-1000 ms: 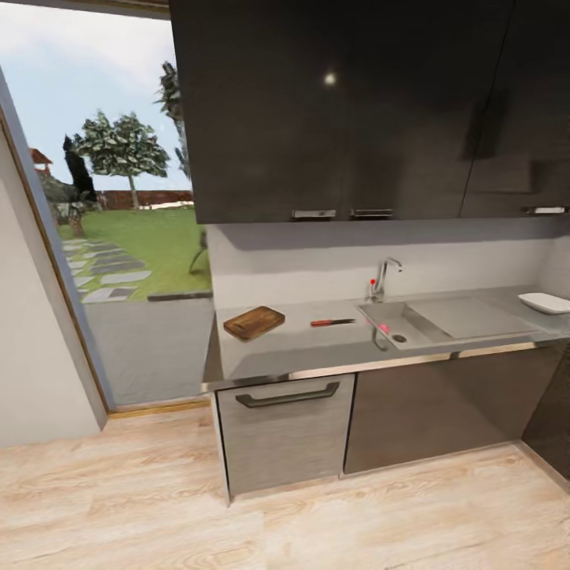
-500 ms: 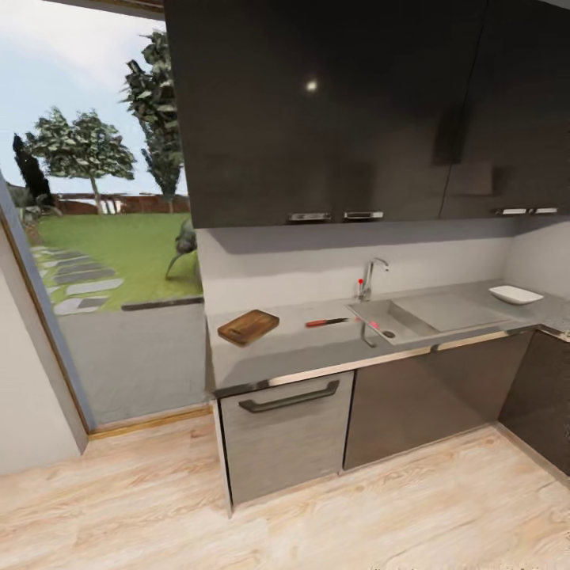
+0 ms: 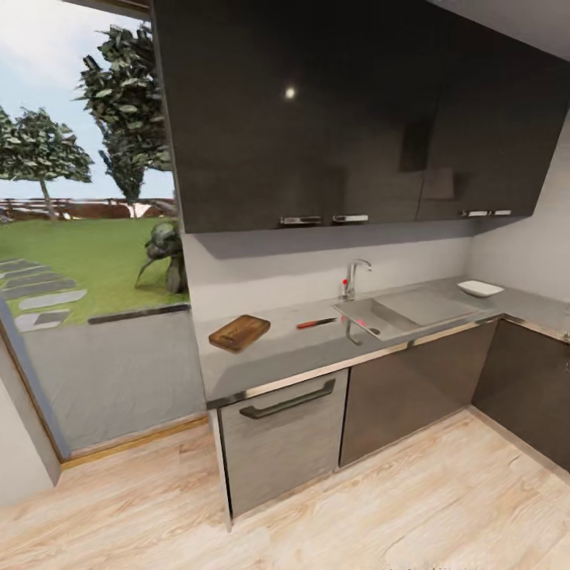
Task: In the kitchen, take the Vidalia onion out of the sink, dice it on the chopping board with the paring knife, put the diced onion into the bowl on the countertop, then place both the paring knife and the chopping board into the sink.
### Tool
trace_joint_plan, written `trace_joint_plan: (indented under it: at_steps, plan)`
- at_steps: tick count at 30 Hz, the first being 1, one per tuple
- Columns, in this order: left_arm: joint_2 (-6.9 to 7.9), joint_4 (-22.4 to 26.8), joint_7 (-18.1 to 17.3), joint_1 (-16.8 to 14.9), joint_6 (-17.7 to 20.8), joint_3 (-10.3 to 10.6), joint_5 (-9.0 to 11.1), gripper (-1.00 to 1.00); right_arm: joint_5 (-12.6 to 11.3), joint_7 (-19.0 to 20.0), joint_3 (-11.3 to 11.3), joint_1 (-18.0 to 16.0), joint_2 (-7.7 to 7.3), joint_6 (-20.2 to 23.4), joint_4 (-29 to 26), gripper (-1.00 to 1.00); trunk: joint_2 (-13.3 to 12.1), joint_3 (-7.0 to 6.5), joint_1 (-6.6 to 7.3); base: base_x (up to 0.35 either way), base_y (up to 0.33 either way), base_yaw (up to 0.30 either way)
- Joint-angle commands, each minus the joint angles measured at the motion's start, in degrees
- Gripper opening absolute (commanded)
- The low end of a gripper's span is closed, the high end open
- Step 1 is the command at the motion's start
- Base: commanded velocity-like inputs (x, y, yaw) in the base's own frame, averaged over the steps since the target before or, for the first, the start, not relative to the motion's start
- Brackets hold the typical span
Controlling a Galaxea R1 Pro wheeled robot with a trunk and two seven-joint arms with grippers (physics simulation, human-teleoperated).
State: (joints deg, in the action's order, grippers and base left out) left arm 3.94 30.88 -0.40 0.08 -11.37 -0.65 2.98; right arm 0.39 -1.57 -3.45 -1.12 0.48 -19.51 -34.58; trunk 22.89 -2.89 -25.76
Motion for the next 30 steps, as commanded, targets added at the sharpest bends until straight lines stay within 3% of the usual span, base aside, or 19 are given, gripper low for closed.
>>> trace_joint_plan:
  at_steps: [1, 13, 30]
  plan:
    - [0.01, 0.0, 0.0, 0.0, -0.1, 0.0, 0.3, 1.0, 0.0, 0.0, -0.2, 0.0, 0.05, -0.2, 0.0, 1.0, 0.0, -0.04, -0.02, 0.0, 0.317, -0.243]
    - [0.01, 0.0, -0.1, 0.0, -0.1, 0.0, 0.3, 1.0, 0.0, -0.1, -0.2, 0.0, 0.08, 0.0, 0.0, 1.0, 0.0, -0.48, -0.02, 0.0, 0.317, -0.233]
    - [0.01, 0.0, -0.1, 0.0, -0.1, 0.0, 0.3, 1.0, 0.0, -0.2, -0.2, 0.0, 0.13, 0.3, 0.0, 1.0, 0.0, 0.27, -0.02, 0.0, 0.317, -0.139]
